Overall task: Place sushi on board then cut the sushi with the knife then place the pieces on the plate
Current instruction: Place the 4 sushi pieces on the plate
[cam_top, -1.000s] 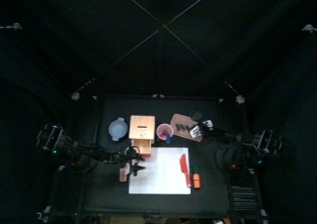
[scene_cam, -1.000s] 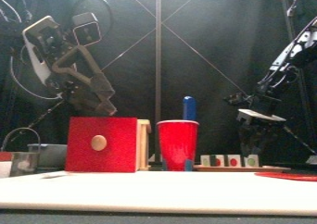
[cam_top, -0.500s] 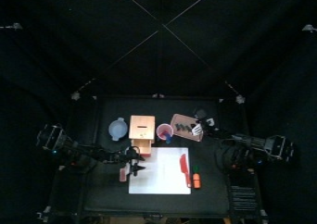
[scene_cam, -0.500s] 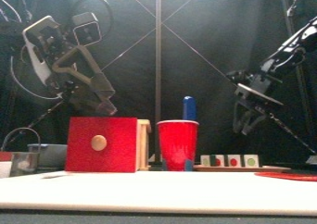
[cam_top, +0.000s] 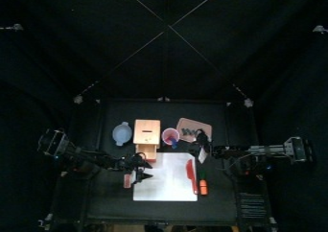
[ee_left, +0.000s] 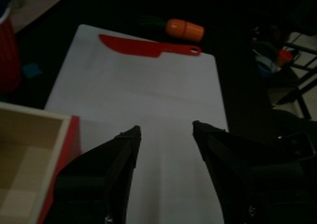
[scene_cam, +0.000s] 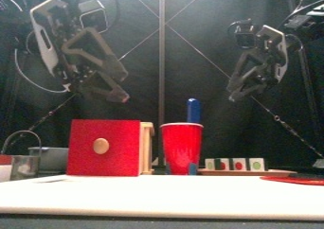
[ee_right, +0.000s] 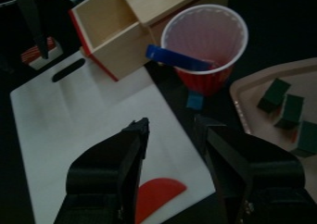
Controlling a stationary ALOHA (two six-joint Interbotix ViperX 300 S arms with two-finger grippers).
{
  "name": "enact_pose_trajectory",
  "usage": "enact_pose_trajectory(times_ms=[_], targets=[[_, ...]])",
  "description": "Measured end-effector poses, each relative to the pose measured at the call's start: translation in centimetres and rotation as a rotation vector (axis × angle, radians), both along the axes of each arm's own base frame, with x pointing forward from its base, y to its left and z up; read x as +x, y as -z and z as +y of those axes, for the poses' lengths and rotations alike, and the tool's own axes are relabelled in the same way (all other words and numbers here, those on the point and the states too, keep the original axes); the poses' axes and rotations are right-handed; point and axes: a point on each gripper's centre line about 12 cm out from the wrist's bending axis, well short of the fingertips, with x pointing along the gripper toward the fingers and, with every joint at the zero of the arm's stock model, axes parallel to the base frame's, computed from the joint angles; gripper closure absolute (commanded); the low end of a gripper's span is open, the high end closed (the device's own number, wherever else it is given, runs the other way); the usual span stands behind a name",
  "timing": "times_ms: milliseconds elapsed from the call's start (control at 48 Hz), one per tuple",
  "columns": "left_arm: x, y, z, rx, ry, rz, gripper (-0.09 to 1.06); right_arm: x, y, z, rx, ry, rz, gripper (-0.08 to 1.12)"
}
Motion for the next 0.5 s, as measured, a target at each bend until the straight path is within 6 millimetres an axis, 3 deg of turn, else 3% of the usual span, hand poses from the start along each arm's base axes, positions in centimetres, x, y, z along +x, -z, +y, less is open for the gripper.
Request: enact_pose_trajectory(times_ms=[250,500], targets=[[0.8,0.8,-0.5,-0.019,-0.013,0.026,0.11,-0.4,2.1,1.2,0.078,-0.001,0.059,0.23],[1.1,0.9,-1.3,-0.033,-0.001,0.042,0.11,-0.7,2.8,1.5,0.1,-0.001,0.079,0.24]])
